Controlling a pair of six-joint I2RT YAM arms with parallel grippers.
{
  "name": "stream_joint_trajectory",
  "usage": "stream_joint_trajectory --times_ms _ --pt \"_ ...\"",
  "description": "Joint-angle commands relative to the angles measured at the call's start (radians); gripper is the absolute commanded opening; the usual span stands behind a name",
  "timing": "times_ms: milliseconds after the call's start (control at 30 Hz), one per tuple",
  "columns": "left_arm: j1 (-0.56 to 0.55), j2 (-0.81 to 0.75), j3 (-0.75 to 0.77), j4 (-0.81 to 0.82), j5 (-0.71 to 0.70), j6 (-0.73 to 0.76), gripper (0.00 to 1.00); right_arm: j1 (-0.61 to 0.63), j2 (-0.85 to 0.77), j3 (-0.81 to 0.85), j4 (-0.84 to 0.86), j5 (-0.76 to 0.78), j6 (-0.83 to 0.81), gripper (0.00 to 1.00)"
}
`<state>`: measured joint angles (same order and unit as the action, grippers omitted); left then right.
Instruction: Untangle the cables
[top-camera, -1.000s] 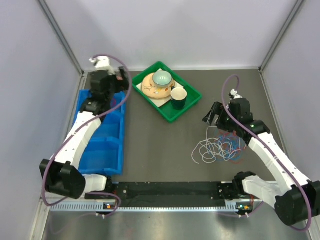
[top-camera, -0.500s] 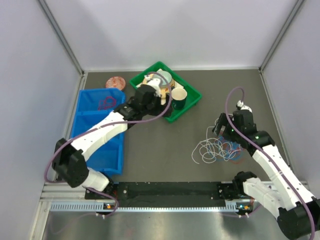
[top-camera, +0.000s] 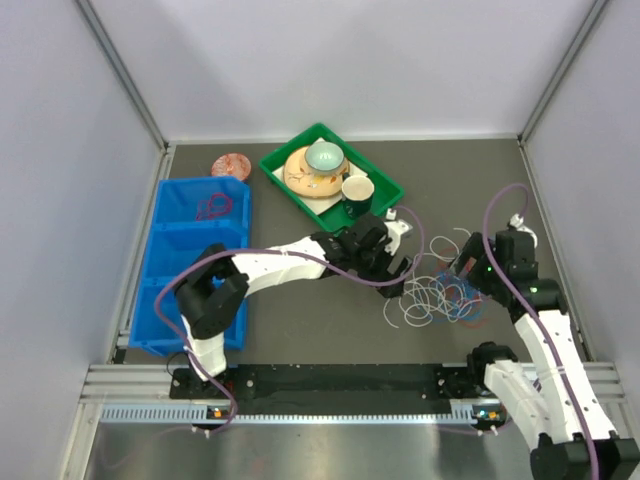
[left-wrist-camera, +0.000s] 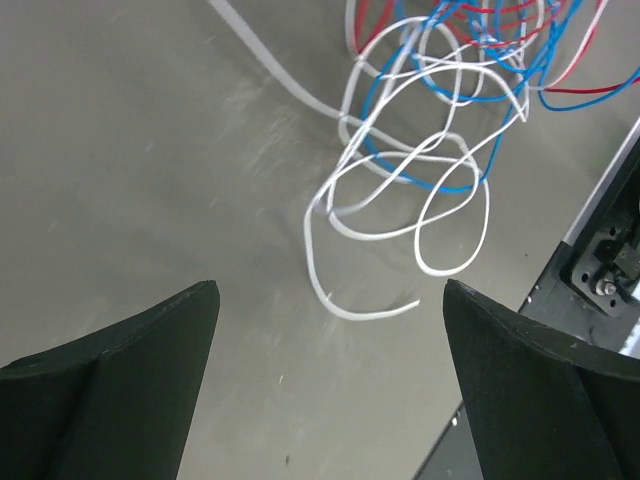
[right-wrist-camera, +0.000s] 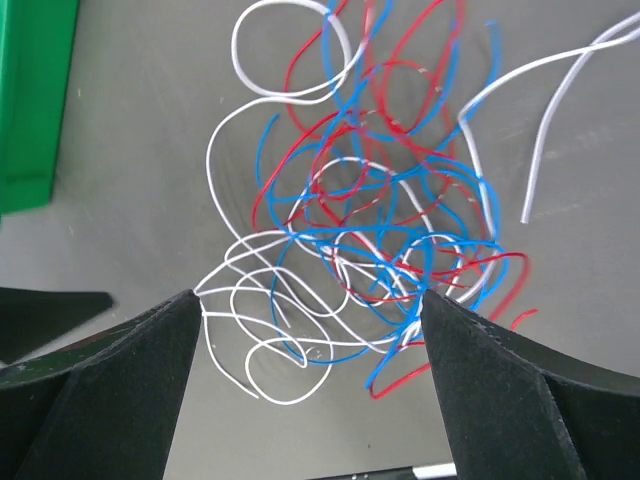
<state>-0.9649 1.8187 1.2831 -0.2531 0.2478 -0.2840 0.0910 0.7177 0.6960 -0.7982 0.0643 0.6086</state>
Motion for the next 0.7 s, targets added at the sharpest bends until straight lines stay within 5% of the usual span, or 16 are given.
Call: stream_joint_trajectory --times_ms 0,267,433,533,600,667 --pt "-0.049 0.051 0.085 0.109 0.018 0.081 0.99 -0.124 -0.008 0.057 -0.021 -0.113 -0.041 0.9" --pt "-0.06 0.198 0.188 0.187 -0.005 0.045 0.99 -0.192 0.026 0.023 -0.033 -0.147 -0.03 0.91" --pt "-0.058 0.269 0.246 0.172 0.019 0.046 0.84 -0.192 0.043 0.017 -0.042 -0.12 0.012 0.9" --pt "-0.058 0.274 0.259 0.16 0.016 0.058 0.61 -0.192 0.029 -0.003 -0.052 -0.1 0.051 0.9" --pt "-0.057 0.263 0.26 0.143 0.008 0.068 0.19 -0.192 0.02 -0.019 -0.053 -0.093 0.074 0.9" --pt "-0.054 0.252 0.272 0.121 0.004 0.078 0.0 -0.192 0.005 -0.044 -0.056 -0.086 0.103 0.9"
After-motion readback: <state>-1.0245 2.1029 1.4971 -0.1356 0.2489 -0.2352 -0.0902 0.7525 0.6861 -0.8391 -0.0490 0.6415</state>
